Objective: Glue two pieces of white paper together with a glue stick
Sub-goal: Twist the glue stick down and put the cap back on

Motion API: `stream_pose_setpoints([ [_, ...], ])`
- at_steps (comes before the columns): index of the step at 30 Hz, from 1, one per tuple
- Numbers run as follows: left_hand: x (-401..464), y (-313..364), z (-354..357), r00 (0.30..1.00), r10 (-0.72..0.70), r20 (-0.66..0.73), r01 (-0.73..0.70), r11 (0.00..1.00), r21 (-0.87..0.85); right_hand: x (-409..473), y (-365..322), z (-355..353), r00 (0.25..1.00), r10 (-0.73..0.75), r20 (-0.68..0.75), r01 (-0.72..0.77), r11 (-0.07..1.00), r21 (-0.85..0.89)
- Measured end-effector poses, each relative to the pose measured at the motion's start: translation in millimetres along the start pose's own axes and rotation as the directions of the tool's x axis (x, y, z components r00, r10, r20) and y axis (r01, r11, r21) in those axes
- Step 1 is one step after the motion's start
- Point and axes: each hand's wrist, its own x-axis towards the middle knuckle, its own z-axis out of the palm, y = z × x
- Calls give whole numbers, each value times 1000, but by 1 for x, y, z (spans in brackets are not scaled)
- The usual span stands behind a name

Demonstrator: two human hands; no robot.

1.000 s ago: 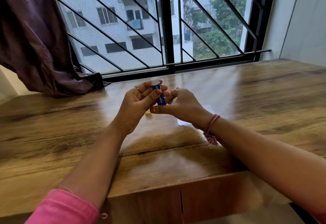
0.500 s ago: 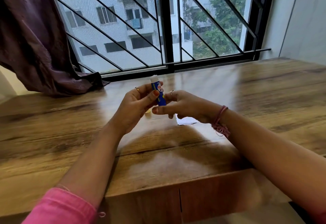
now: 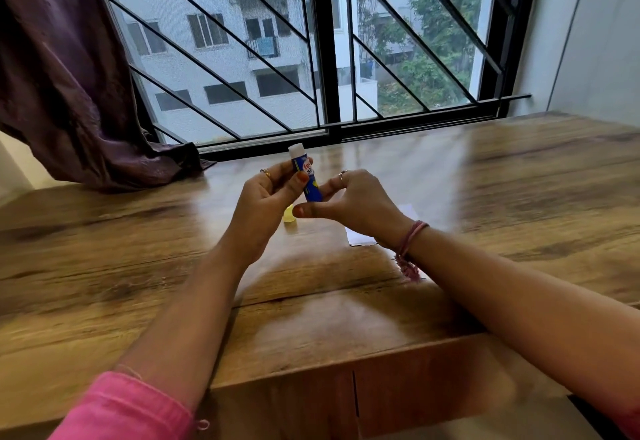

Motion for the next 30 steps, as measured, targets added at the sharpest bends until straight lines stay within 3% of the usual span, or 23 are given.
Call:
stream_pose_setpoints([
  [4,8,1,-10,996,-45,-73,32,984,-174,7,6,0,993,-101,57,110,976,-186],
  [8,16,2,-25,965,-116,-235,29,938,-345,25,12,-4,984,-82,160,126,950,-287],
  [15,18,-6,-27,951,-161,-265,55,928,-367,44,4,21,906,-110,410,284,875,-392],
  [21,17,-6,-26,970,-126,-209,44,933,-358,43,11,25,927,-150,343,322,786,-527],
  [24,14,-5,-22,982,-123,-145,65,935,-349,44,9,0,951,-168,259,262,883,-389],
  [27,10,-4,-17,990,-138,-38,121,949,-291,45,6,-30,988,-128,82,127,992,11],
  [30,6,-5,-11,984,-170,44,176,958,-228,43,0,-47,998,-43,38,25,922,386],
])
